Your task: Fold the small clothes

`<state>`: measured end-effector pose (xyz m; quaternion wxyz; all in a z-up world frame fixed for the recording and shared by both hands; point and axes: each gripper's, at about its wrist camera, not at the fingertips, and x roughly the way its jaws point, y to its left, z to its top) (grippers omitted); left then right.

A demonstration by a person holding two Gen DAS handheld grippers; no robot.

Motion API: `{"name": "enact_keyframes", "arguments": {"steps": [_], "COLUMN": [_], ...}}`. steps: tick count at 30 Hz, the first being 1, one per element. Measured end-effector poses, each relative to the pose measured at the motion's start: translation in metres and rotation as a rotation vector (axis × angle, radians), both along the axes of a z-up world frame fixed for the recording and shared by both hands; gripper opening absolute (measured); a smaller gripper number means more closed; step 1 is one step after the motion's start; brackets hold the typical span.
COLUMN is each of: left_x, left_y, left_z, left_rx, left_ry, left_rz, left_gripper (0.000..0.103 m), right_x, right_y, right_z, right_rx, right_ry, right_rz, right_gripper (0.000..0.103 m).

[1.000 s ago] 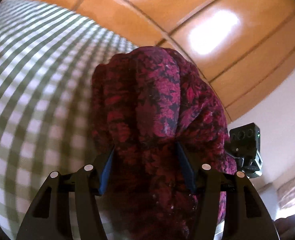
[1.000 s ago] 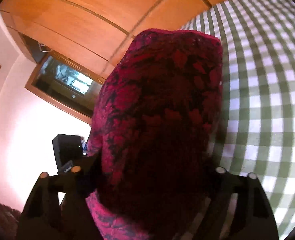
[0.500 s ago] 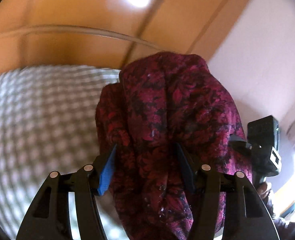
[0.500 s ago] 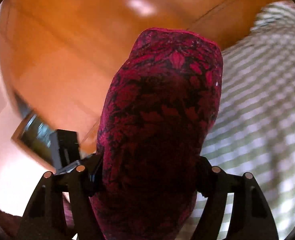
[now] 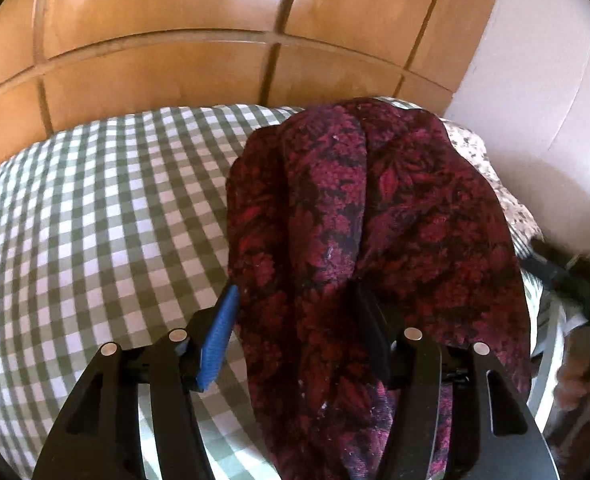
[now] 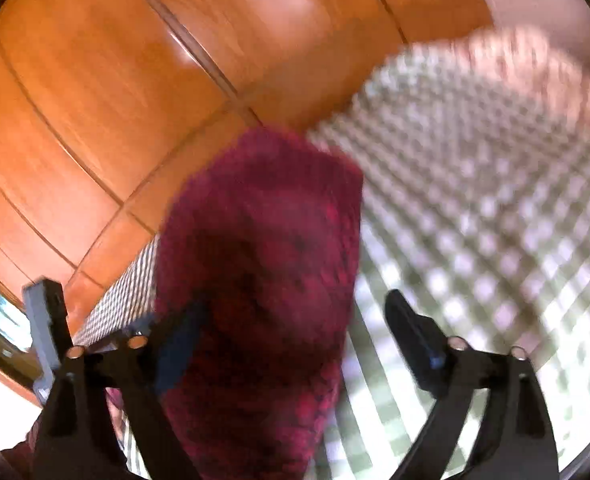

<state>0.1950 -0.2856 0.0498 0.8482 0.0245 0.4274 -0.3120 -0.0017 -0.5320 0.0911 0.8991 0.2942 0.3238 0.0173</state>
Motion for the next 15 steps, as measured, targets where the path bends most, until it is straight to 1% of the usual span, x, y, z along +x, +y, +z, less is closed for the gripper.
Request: {"name": "enact_keyframes", "arguments": {"steps": [1,2,3,4,5,7,9,12,13,14,15], "left_x": [-0.001,-0.002,-0.004,-0.004,-0.006,-0.016,-0.016,-0.008,-0.008,-0.009,-0.01], "left_y": [0.0,0.002,0.004,0.006,0.008,0.012,0.013,0.014,0.013,0.013,0.013], "left_z": [0.001,0.0,0.001,0.001,-0.002,-0.004,-0.01,-0.008,-0.005,-0.003,0.0], "left_rx": [0.008,0.012,0.013,0.016,0.025,0.04,0.064,0.05,0.059,0.07,0.073], "left_ry": [-0.007,-0.008,-0.004,0.001,-0.001,-0.011,-0.037,-0.007,-0.018,-0.036,-0.05], "left_rz": [0.008,0.017,0.031,0.045,0.063,0.085,0.093,0.103,0.104,0.114,0.126], "left_gripper": [0.058,0.058,0.058,0.058,0.058,0.058,0.059,0.06,0.063,0.072,0.077], "right_x": [0.004,0.014,0.03,0.051,0.082,0.109,0.128,0.122,0.119,0.114,0.114], "right_y": [0.008,0.019,0.029,0.04,0.05,0.063,0.065,0.069,0.071,0.071,0.068], "right_z": [0.007,0.015,0.016,0.017,0.005,-0.016,-0.031,-0.025,-0.023,-0.02,-0.02], "right_rx": [-0.023,-0.066,-0.09,-0.104,-0.142,-0.209,-0.251,-0.273,-0.276,-0.285,-0.293], "right_ry": [0.0,0.023,0.047,0.073,0.123,0.201,0.211,0.199,0.19,0.18,0.173], "right_rz": [0.006,0.015,0.022,0.033,0.039,0.035,0.019,0.003,0.003,0.0,-0.011], "right_gripper": [0.079,0.076,0.069,0.067,0.067,0.068,0.072,0.075,0.078,0.08,0.084]}}
